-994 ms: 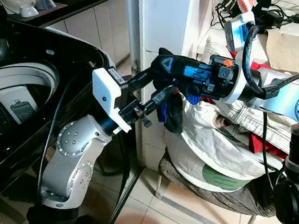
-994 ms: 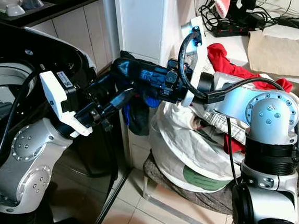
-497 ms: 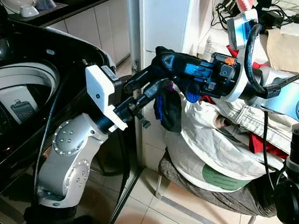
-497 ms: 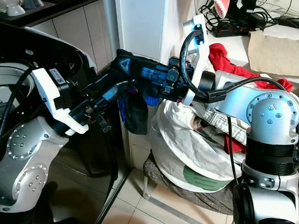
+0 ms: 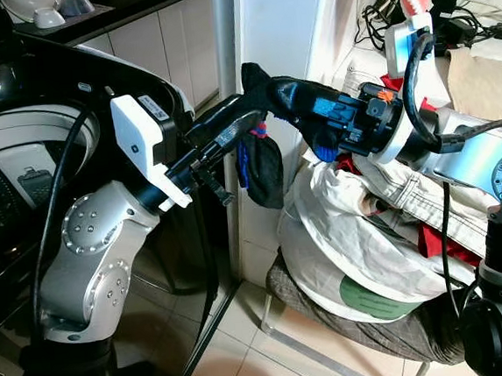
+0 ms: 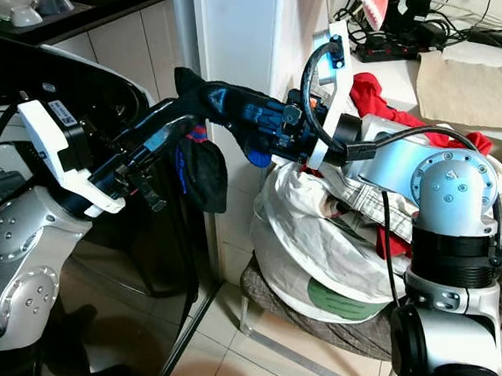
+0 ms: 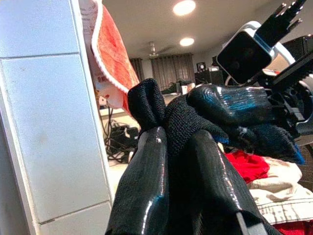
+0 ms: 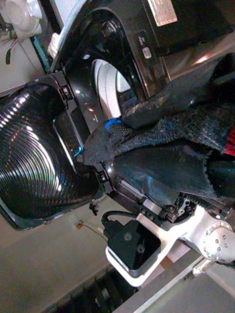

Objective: Clothes washing

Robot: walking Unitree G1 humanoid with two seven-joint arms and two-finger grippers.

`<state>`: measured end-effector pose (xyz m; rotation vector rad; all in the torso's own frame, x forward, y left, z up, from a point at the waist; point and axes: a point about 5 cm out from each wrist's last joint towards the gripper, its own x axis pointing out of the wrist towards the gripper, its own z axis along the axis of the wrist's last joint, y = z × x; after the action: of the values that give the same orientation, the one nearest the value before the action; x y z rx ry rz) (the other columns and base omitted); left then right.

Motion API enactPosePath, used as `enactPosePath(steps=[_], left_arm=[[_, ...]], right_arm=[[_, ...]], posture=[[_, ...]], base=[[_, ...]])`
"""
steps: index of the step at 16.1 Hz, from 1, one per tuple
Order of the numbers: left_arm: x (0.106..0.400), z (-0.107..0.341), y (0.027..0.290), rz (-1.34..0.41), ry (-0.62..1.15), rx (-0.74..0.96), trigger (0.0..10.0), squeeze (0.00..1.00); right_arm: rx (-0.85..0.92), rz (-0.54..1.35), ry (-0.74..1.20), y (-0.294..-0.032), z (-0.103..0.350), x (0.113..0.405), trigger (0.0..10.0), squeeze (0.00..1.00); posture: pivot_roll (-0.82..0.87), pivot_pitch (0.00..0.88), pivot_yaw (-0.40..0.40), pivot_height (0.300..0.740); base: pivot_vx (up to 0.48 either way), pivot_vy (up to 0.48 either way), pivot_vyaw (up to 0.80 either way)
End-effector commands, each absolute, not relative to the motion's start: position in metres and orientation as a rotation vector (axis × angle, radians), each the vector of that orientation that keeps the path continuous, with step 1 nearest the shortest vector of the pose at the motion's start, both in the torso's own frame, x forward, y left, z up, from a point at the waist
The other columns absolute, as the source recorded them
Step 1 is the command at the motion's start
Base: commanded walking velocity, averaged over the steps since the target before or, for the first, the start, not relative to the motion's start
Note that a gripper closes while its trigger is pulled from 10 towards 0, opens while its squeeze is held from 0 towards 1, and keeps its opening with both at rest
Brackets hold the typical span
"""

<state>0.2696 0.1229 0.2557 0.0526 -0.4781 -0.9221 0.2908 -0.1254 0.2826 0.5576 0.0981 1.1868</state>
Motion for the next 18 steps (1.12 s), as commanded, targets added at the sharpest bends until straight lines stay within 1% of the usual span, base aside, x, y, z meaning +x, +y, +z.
enactPosePath(steps=[1, 3, 4, 5, 6, 7, 9, 11, 12, 13, 14, 15, 16, 17, 18], left_arm=[[0.269, 0.269, 0.13, -0.911, -0.525, 0.059, 0.0, 0.0], [0.269, 0.273, 0.129, -0.912, -0.537, 0.059, 0.0, 0.0], [0.269, 0.274, 0.128, -0.915, -0.542, 0.057, 0.0, 0.0], [0.271, 0.274, 0.126, -0.909, -0.543, 0.058, 0.0, 0.0], [0.271, 0.274, 0.126, -0.904, -0.543, 0.059, 0.0, 0.0], [0.276, 0.275, 0.128, -0.867, -0.539, 0.076, 0.0, 0.0], [0.284, 0.28, 0.135, -0.796, -0.551, 0.088, 0.0, 0.0], [0.288, 0.285, 0.14, -0.768, -0.56, 0.099, 0.0, 0.0], [0.289, 0.285, 0.141, -0.765, -0.56, 0.1, 0.0, 0.0], [0.294, 0.285, 0.146, -0.724, -0.548, 0.119, 0.0, 0.0], [0.312, 0.284, 0.162, -0.546, -0.484, 0.232, 0.0, 0.0], [0.318, 0.283, 0.17, -0.482, -0.457, 0.28, 0.0, 0.0], [0.33, 0.281, 0.184, -0.361, -0.397, 0.368, 0.0, 0.0], [0.348, 0.278, 0.217, -0.106, -0.287, 0.522, 0.0, 0.0], [0.361, 0.282, 0.251, 0.134, -0.204, 0.702, 0.0, 0.0]], right_arm=[[0.548, 1.128, 0.054, -0.134, 0.289, 0.296, 0.0, 0.0], [0.53, 1.117, 0.058, -0.131, 0.288, 0.296, 0.0, 0.0], [0.514, 1.107, 0.061, -0.13, 0.287, 0.297, 0.8, 0.0], [0.526, 1.117, 0.056, -0.128, 0.287, 0.296, 10.0, 0.29], [0.53, 1.122, 0.053, -0.127, 0.288, 0.296, 10.0, 0.29], [0.535, 1.121, 0.052, -0.127, 0.288, 0.296, 10.0, 1.0], [0.541, 1.136, 0.053, -0.128, 0.286, 0.294, 10.0, 1.0], [0.493, 1.129, 0.067, -0.129, 0.282, 0.29, 10.0, 1.0], [0.482, 1.118, 0.07, -0.129, 0.281, 0.289, 10.0, 0.96], [0.446, 1.089, 0.066, -0.131, 0.278, 0.29, 10.0, 0.0], [0.39, 1.06, 0.069, -0.132, 0.274, 0.289, 10.0, 0.0], [0.374, 1.055, 0.07, -0.132, 0.273, 0.289, 10.0, 0.0], [0.314, 1.048, 0.076, -0.129, 0.27, 0.288, 10.0, 0.0], [0.231, 1.047, 0.086, -0.121, 0.265, 0.285, 10.0, 0.0], [0.174, 1.046, 0.081, -0.107, 0.262, 0.284, 10.0, 0.0]], posture=[[-0.04, 0.0, -0.057, 0.74], [-0.04, 0.0, -0.057, 0.74], [-0.04, 0.0, -0.055, 0.74], [-0.04, 0.0, -0.051, 0.74], [-0.04, 0.0, -0.051, 0.74], [-0.04, 0.0, -0.049, 0.74], [-0.04, 0.0, -0.047, 0.74], [-0.04, 0.0, -0.041, 0.74], [-0.05, 0.0, -0.034, 0.74], [-0.05, 0.0, -0.031, 0.74], [-0.05, 0.0, -0.025, 0.74], [-0.05, 0.0, -0.025, 0.74], [-0.04, 0.0, -0.024, 0.74], [-0.04, 0.0, -0.022, 0.74], [-0.04, 0.0, -0.022, 0.74]], base=[[0.0, 0.0, 0.0], [0.0, 0.0, 0.0], [0.0, 0.0, 0.0], [0.0, 0.0, 0.0], [0.0, 0.0, 0.0], [0.0, 0.0, 0.0], [0.0, 0.0, 0.0], [0.0, 0.0, 0.0], [0.0, 0.0, 0.0], [0.0, 0.0, 0.0], [0.0, 0.0, 0.0], [0.0, 0.0, 0.0], [0.0, 0.0, 0.0], [0.0, 0.0, 0.0], [0.0, 0.0, 0.0]])
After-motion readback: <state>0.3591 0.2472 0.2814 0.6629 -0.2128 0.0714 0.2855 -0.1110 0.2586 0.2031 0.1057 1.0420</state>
